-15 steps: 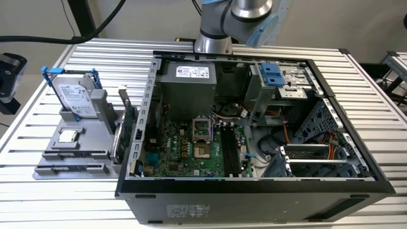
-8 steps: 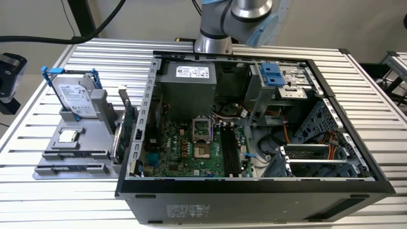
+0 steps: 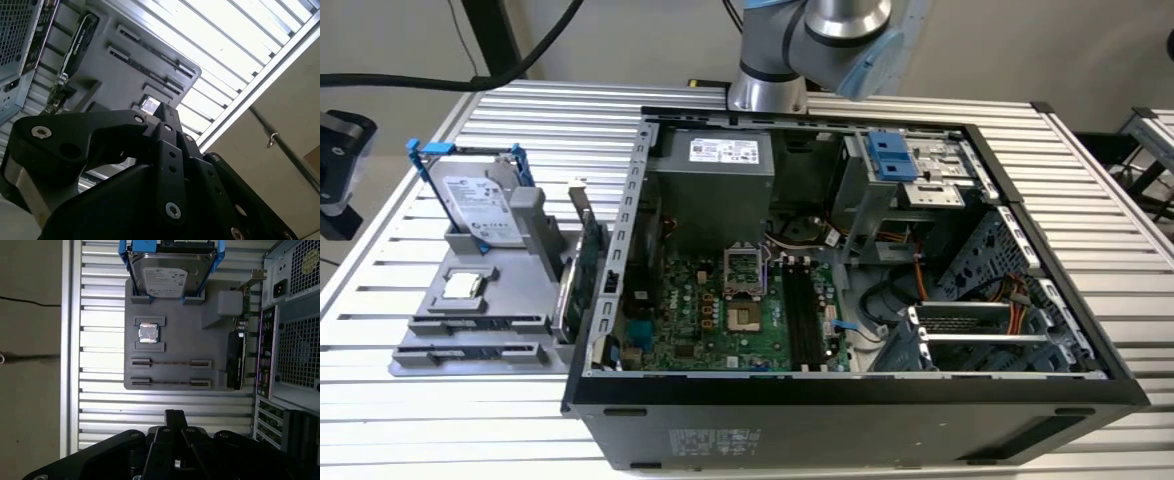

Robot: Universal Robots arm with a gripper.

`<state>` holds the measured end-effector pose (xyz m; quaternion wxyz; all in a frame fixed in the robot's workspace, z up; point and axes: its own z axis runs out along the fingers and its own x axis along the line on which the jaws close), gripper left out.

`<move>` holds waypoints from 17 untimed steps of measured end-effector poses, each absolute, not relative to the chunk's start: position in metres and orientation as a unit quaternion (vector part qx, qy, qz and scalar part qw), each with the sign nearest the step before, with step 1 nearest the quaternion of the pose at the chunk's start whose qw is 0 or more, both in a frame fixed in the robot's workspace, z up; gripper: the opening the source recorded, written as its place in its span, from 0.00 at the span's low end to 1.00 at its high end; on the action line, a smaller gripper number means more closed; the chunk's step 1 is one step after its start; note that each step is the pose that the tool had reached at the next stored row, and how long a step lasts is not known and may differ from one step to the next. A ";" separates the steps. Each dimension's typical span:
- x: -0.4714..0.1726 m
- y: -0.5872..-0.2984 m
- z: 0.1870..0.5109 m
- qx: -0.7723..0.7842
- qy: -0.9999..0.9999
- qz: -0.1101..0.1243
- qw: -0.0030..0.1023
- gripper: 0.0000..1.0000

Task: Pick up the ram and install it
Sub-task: 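Reach for the ram, then pick up the ram and move it above insertion slot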

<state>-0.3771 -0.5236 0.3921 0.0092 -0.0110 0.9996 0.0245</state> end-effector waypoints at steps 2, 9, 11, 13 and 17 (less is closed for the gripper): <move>-0.377 -0.524 0.392 -0.011 1.000 0.024 0.009 0.00; -0.377 -0.524 0.392 -0.023 0.999 0.025 0.009 0.00; -0.377 -0.524 0.392 -0.030 0.999 0.025 0.009 0.00; -0.377 -0.524 0.392 -0.039 0.999 0.025 0.009 0.00; -0.377 -0.524 0.392 -0.055 0.998 0.025 0.008 0.00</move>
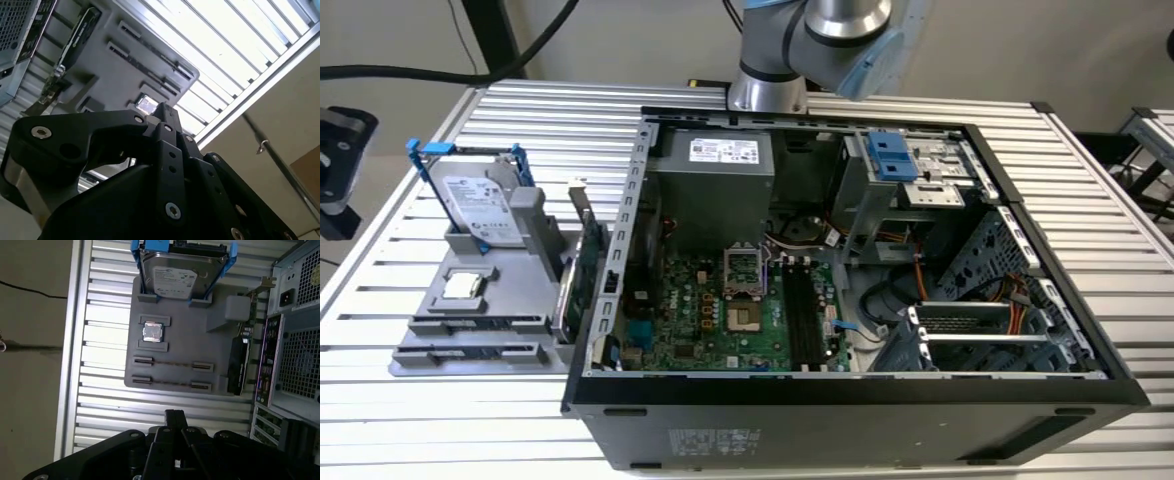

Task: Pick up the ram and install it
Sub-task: 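Pick up the ram and move it above insertion slot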

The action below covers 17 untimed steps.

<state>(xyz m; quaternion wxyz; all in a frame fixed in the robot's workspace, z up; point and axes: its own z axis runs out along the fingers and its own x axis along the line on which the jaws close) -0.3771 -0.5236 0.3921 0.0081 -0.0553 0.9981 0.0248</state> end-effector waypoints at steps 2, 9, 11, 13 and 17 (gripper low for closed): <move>-0.377 -0.524 0.392 -0.063 0.998 0.025 0.008 0.00; -0.377 -0.524 0.392 -0.090 0.996 0.025 0.007 0.00; -0.377 -0.524 0.392 -0.097 0.995 0.025 0.007 0.00; -0.377 -0.524 0.392 -0.105 0.994 0.025 0.007 0.00; -0.377 -0.524 0.392 -0.120 0.992 0.025 0.007 0.00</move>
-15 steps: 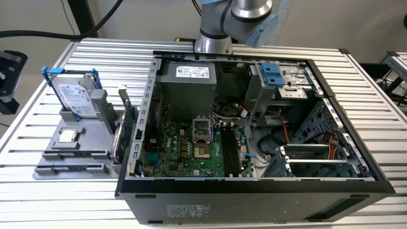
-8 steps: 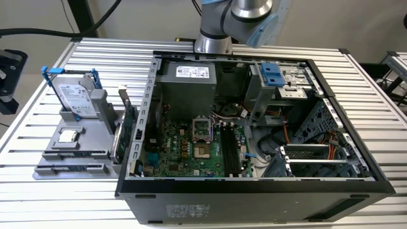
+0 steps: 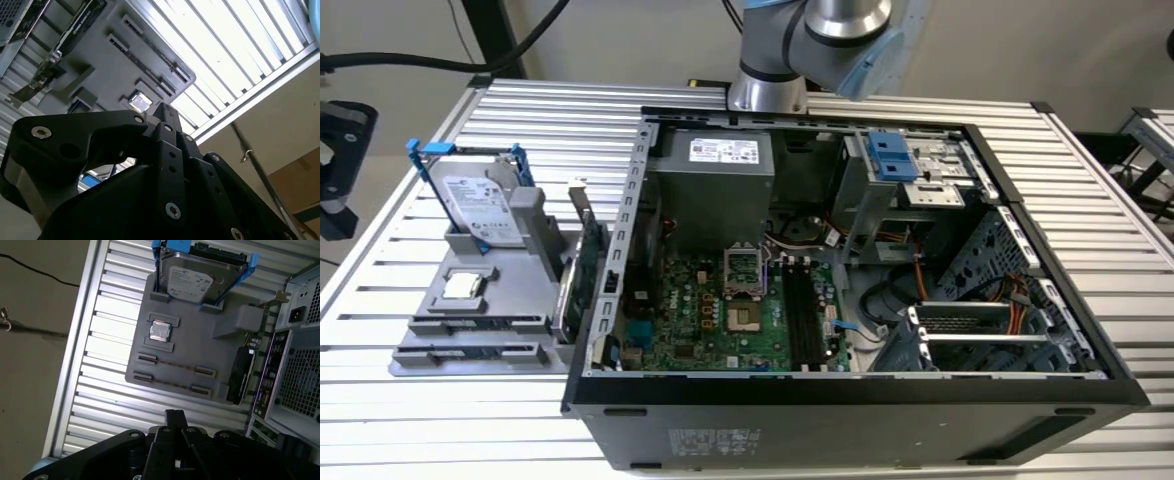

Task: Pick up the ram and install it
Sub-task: 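Pick up the ram and move it above insertion slot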

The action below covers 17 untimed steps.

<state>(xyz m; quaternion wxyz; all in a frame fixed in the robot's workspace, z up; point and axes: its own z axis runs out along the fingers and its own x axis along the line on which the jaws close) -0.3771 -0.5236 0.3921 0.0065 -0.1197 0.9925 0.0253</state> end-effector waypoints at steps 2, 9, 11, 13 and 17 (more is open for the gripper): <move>-0.377 -0.524 0.392 -0.128 0.991 0.025 0.006 0.00; -0.377 -0.524 0.392 -0.159 0.987 0.026 0.005 0.00; -0.377 -0.524 0.392 -0.168 0.985 0.026 0.005 0.00; -0.377 -0.524 0.392 -0.178 0.984 0.026 0.005 0.00; -0.377 -0.524 0.392 -0.196 0.980 0.026 0.005 0.00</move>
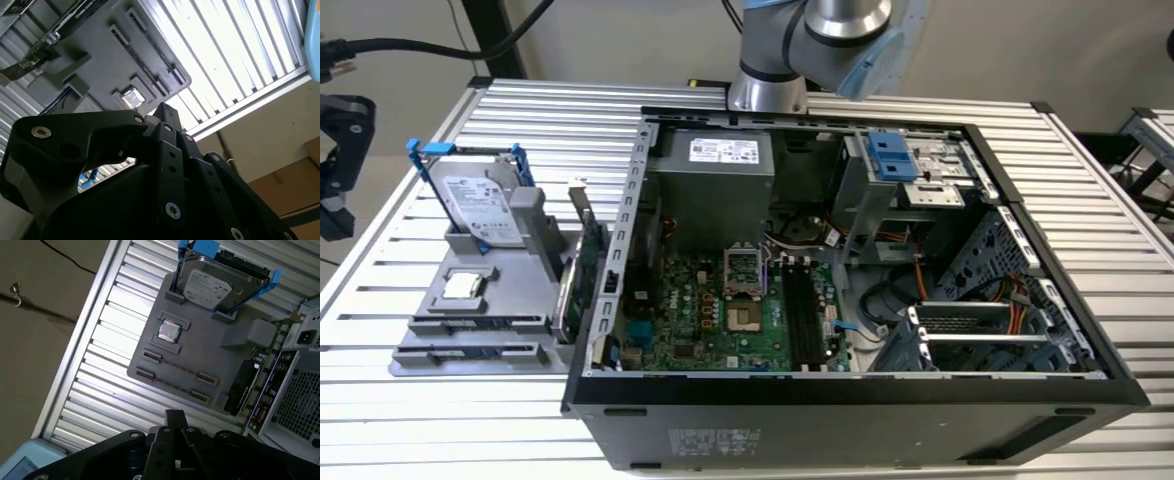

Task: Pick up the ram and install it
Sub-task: 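Pick up the ram and move it above insertion slot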

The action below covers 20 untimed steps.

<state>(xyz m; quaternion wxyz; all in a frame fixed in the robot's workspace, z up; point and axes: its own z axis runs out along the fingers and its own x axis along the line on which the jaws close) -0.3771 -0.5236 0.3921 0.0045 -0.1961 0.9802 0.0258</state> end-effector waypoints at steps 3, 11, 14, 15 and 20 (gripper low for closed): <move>-0.377 -0.524 0.392 -0.210 0.977 0.026 0.004 0.00; -0.377 -0.524 0.392 -0.259 0.966 0.026 0.003 0.00; -0.377 -0.523 0.392 -0.277 0.961 0.026 0.002 0.00; -0.377 -0.523 0.392 -0.282 0.959 0.026 0.002 0.00; -0.377 -0.523 0.392 -0.307 0.951 0.026 0.003 0.00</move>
